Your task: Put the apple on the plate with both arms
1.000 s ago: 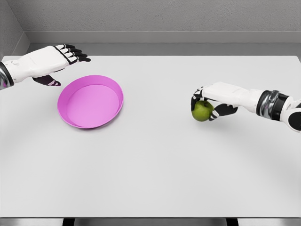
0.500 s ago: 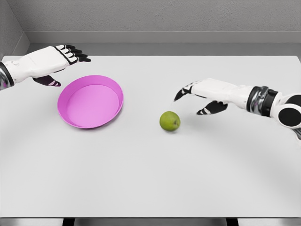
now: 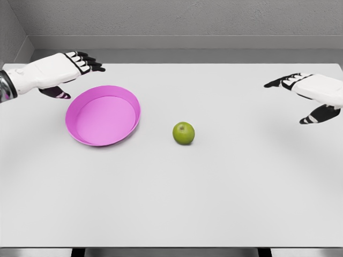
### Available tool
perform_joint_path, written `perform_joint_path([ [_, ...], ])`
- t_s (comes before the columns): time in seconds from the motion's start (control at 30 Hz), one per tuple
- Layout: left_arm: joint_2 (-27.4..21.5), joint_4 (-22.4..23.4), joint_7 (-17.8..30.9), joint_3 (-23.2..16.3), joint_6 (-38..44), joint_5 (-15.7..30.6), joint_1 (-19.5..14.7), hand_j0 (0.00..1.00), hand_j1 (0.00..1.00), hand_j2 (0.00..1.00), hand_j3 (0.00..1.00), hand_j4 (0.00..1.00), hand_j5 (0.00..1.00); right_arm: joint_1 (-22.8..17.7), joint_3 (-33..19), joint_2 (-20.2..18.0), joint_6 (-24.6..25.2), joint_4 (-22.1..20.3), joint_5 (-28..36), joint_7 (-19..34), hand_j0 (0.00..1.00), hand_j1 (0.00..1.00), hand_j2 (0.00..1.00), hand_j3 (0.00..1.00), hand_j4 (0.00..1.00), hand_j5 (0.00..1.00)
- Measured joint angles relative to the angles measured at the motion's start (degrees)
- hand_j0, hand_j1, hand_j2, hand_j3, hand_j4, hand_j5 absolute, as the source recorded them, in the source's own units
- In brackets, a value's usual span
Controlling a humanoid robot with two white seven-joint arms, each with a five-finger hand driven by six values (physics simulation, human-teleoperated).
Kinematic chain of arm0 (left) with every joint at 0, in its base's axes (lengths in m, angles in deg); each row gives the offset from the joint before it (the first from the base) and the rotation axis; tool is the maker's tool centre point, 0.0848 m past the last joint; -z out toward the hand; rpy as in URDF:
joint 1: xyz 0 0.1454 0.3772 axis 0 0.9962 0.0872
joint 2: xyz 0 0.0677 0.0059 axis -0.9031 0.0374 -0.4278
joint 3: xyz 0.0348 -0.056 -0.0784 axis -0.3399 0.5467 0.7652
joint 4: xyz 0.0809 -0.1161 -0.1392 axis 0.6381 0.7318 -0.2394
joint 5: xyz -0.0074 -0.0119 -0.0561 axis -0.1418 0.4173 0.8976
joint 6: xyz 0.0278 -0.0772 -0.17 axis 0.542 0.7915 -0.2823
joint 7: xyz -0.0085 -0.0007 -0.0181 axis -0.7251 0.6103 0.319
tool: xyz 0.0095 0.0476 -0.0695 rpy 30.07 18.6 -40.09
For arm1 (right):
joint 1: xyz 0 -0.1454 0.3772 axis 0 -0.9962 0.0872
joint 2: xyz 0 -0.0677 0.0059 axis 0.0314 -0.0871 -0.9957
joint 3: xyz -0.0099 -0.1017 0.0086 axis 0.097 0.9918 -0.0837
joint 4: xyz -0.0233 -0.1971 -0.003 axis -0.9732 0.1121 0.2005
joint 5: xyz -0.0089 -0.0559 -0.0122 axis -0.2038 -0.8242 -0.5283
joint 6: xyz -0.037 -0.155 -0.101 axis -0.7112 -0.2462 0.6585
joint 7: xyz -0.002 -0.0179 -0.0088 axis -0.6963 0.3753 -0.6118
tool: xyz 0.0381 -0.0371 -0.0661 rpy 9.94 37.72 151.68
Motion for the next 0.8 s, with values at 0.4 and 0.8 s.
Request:
perform_joint_path([
  [0.4,6.24,-14.62,7.64,-1.99,-0.01,4.48,-2.11,1.0,1.0,1.0,1.0,1.0,1.0,0.79,1.79,1.69,-0.17,-0.24,0.04,-0.14,1.0,1.0,1.0,1.0,1.0,1.0],
  [0.8,17.59,-13.66,11.93,-11.37,-0.05,-0.7,-5.19,1.0,1.0,1.0,1.0,1.0,1.0,0.97,1.7,1.89,0.21,-0.25,0.1,0.12,1.0,1.0,1.0,1.0,1.0,1.0],
])
